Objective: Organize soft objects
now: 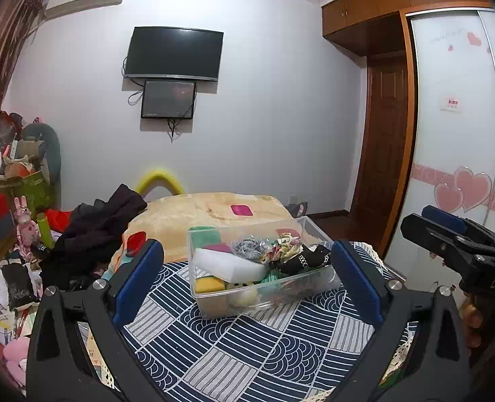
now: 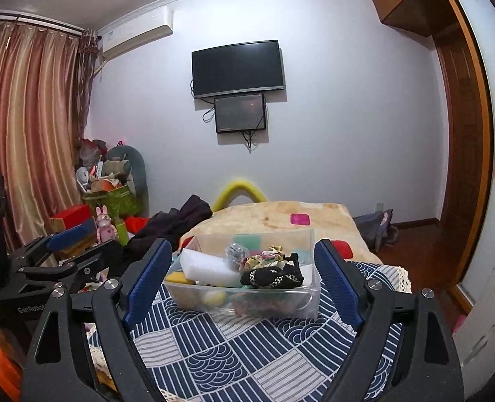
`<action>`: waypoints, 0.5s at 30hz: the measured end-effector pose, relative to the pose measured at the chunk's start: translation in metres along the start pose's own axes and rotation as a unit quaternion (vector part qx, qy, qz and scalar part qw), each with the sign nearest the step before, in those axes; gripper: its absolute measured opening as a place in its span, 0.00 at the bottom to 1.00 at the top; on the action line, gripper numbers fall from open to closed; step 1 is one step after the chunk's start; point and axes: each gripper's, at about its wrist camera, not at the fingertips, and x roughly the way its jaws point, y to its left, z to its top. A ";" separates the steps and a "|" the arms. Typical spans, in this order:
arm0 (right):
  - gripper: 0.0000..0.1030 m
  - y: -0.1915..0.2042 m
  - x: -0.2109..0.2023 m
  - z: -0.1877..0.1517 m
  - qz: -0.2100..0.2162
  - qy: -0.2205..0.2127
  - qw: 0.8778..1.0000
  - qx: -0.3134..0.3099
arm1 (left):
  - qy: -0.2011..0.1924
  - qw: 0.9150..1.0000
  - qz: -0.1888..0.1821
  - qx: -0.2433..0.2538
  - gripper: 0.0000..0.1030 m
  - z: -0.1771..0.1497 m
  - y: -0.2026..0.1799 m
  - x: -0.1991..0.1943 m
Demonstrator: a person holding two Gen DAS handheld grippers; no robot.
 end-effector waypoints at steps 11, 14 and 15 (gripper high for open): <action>0.83 0.006 -0.003 -0.001 0.006 0.004 1.000 -0.001 | 0.000 1.000 -0.004 0.003 0.98 -0.001 -0.003 0.000; 0.83 0.006 -0.003 -0.001 0.007 0.004 1.000 0.001 | 0.000 1.000 -0.004 0.002 0.98 -0.001 -0.003 -0.002; 0.83 0.006 -0.003 -0.001 0.006 0.004 1.000 0.001 | 0.000 1.000 -0.004 0.002 0.98 -0.001 -0.003 -0.002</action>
